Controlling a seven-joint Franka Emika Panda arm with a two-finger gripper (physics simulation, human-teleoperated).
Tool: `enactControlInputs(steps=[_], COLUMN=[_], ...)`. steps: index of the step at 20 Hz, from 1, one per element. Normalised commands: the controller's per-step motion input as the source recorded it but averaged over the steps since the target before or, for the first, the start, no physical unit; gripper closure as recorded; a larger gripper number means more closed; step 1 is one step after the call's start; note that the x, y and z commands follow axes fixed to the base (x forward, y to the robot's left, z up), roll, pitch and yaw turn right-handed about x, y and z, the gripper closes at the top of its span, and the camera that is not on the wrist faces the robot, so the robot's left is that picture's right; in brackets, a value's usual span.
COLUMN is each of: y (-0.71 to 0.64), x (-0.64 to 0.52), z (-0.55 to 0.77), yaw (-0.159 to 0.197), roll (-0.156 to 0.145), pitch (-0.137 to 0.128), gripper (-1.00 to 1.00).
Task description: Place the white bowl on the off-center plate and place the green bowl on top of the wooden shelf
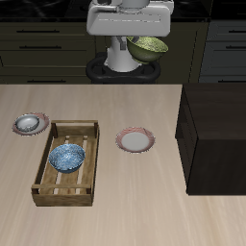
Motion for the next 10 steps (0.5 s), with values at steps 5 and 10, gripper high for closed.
enactControlInputs(steps=[5,10], y=[0.28,0.4], x=[-0.11,-0.11], z=[0.16,0.27], yaw=[-0.008,-0.006], roll=[-0.01,0.013], pitch=[-0.011,-0.038], gripper=[1.0,1.0])
